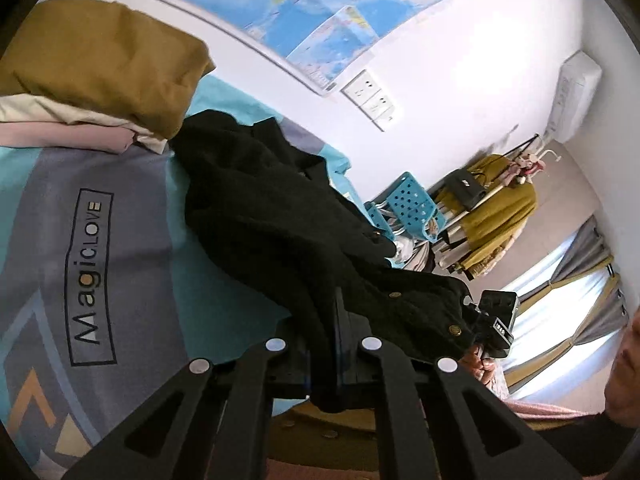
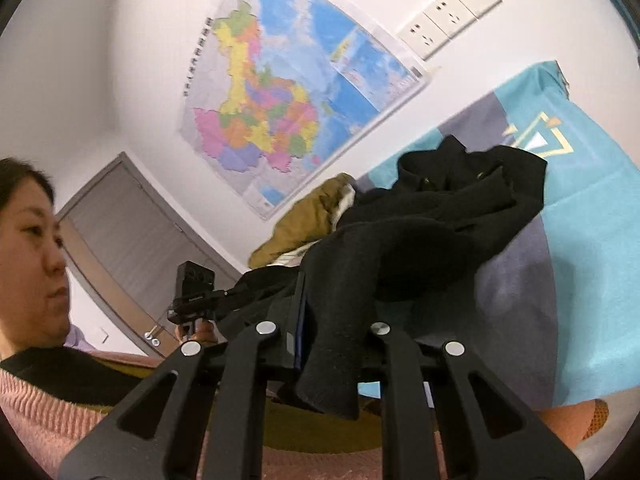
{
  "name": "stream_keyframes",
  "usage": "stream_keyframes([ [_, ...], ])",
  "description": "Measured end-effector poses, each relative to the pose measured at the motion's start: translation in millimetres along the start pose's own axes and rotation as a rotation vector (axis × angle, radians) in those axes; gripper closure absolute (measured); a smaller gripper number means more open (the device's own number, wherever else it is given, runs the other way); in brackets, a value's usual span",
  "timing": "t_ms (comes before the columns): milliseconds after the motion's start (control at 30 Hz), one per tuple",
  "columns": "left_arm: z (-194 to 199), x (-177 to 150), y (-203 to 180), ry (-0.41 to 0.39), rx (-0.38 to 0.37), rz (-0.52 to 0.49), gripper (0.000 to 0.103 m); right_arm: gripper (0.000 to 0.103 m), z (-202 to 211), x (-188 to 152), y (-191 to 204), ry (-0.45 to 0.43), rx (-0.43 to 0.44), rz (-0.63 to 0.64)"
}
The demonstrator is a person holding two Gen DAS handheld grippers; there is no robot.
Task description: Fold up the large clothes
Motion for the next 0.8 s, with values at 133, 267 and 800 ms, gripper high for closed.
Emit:
stream_keyframes([
  [133, -0.4, 15.3, 1.5, 0.004, 0.002, -0.009, 0.097, 0.089, -8.6, 14.7, 2.7, -0.013, -0.005, -0.012],
  [267, -2.1, 29.6, 5.2, 0.023, 0.019, -0.014, 0.097, 0.088, -16.3, 33.5, 3.1, -0.017, -0.012, -0.021],
  [800, -28.0, 117.9, 27.0, 0.072, 0.089, -0.041, 0.097, 0.085, -59.1, 125.5, -6.5, -0.03, -0.061, -0.054],
])
Point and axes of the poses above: each gripper's, at about its wrist camera, not at the fingertips, and z roughly against the way its jaws point, y to its left, x to its top, the point moved 10 cm from there along -z, roughly the way its jaws point, and after that the axes turned 12 degrees about -z, right-handed, at the moved point
